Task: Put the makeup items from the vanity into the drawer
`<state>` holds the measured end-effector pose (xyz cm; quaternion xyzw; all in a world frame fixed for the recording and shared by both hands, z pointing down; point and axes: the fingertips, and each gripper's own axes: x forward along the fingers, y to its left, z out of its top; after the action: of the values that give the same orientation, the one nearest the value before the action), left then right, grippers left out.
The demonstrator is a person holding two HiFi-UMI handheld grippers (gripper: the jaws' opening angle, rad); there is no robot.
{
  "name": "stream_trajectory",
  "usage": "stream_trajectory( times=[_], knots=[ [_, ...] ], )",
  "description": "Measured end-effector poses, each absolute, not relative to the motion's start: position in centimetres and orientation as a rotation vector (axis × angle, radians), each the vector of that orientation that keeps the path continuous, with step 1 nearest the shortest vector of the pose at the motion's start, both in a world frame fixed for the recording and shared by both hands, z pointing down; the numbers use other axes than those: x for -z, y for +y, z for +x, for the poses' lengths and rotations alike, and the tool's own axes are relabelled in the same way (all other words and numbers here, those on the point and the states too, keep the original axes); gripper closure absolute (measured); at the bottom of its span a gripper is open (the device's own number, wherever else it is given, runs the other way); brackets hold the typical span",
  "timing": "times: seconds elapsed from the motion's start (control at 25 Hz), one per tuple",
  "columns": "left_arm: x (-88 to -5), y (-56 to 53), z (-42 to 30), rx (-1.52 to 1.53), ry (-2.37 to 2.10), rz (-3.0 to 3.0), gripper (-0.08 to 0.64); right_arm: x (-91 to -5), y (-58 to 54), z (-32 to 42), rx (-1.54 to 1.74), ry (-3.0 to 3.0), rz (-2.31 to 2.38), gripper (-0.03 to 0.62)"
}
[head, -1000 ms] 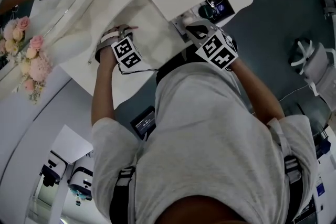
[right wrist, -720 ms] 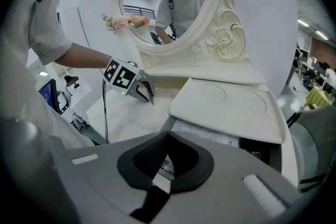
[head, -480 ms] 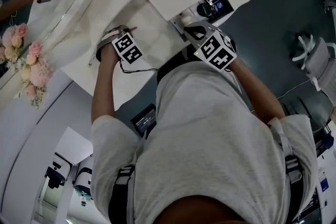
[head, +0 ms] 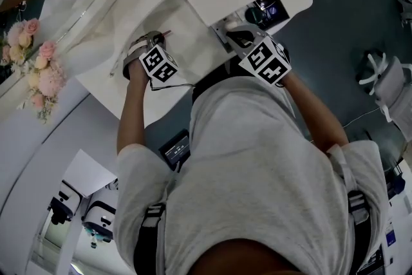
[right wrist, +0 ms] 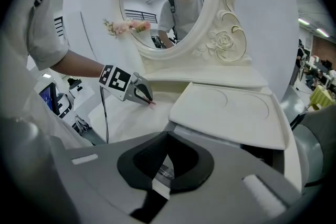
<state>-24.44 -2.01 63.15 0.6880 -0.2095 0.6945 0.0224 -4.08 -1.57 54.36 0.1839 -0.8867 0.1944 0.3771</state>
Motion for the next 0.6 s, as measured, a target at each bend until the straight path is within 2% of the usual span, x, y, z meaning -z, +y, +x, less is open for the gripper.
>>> stream_trajectory(
  times=[0.28,0.6],
  knots=[
    [-58.9,-3.8,-22.4,-1.980,-0.963,2.200,0.514,-53.7,-2.2,-4.6,-0.508,-2.310,0.457,0.592],
    [-52.5,-5.5,-19.1,-1.613,-1.258,2.234,0.514,-52.1,-3.3,-6.0,-0.493,-2.394,0.425,0.592]
  ],
)
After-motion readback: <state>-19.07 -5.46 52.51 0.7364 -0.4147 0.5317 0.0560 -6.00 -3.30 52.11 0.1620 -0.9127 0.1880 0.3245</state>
